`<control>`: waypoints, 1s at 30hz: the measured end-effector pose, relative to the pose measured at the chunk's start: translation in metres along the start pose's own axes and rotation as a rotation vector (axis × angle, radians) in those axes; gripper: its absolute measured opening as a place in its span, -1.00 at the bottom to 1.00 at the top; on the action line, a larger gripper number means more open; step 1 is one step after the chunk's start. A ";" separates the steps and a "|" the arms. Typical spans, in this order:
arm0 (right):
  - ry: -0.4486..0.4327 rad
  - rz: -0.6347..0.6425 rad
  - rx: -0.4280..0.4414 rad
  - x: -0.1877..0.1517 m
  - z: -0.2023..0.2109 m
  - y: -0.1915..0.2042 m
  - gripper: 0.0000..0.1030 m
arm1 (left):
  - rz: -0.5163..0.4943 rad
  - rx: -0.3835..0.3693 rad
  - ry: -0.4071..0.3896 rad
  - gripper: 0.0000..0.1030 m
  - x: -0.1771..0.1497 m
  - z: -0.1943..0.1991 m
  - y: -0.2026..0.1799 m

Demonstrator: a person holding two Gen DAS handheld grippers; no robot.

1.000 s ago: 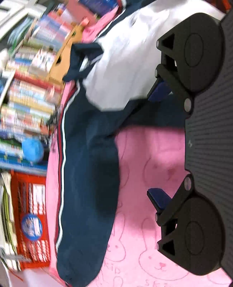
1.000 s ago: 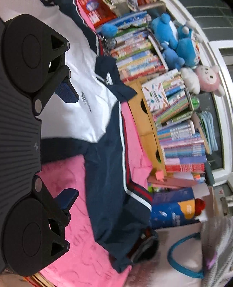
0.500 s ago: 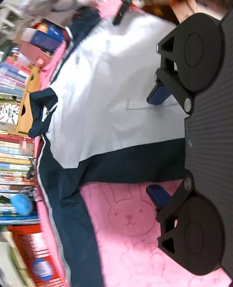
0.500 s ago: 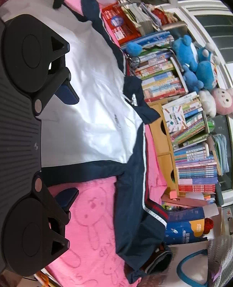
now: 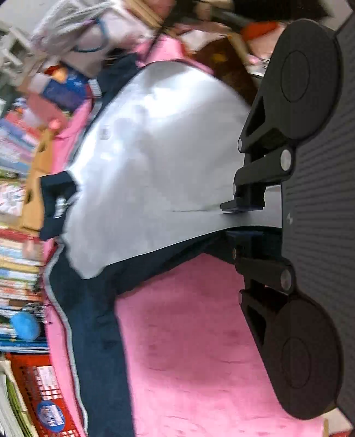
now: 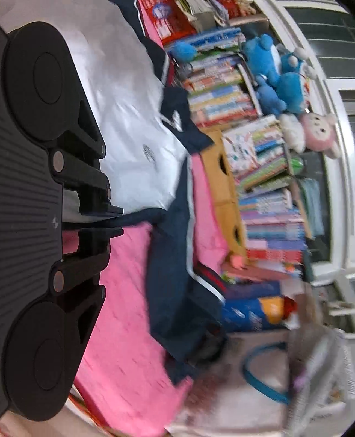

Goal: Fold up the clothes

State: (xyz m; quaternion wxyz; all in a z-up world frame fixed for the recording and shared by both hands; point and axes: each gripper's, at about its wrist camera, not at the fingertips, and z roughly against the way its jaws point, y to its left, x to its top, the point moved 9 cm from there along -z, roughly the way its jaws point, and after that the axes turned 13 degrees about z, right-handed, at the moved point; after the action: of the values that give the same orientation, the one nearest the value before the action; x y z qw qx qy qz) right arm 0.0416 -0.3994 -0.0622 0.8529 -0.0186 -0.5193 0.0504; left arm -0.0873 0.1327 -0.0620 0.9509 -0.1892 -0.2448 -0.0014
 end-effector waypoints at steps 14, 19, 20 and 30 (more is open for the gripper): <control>-0.109 0.311 0.011 0.075 -0.051 0.036 0.72 | -0.060 0.224 -0.385 0.99 0.168 0.015 0.021; -0.022 0.328 0.107 0.088 -0.119 0.091 0.72 | -0.053 0.108 -0.365 1.00 0.244 -0.072 -0.031; -0.010 0.348 0.109 0.090 -0.131 0.099 0.72 | -0.035 0.102 -0.367 1.00 0.257 -0.086 -0.030; 0.073 0.466 0.169 0.100 -0.225 0.143 0.96 | -0.253 0.098 -0.349 1.00 0.317 -0.196 -0.012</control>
State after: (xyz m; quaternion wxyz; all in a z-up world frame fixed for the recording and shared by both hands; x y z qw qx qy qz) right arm 0.2776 -0.2426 -0.0890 0.8350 -0.0683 -0.4638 0.2881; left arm 0.2816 0.0795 -0.0681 0.8943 -0.1080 -0.4275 -0.0761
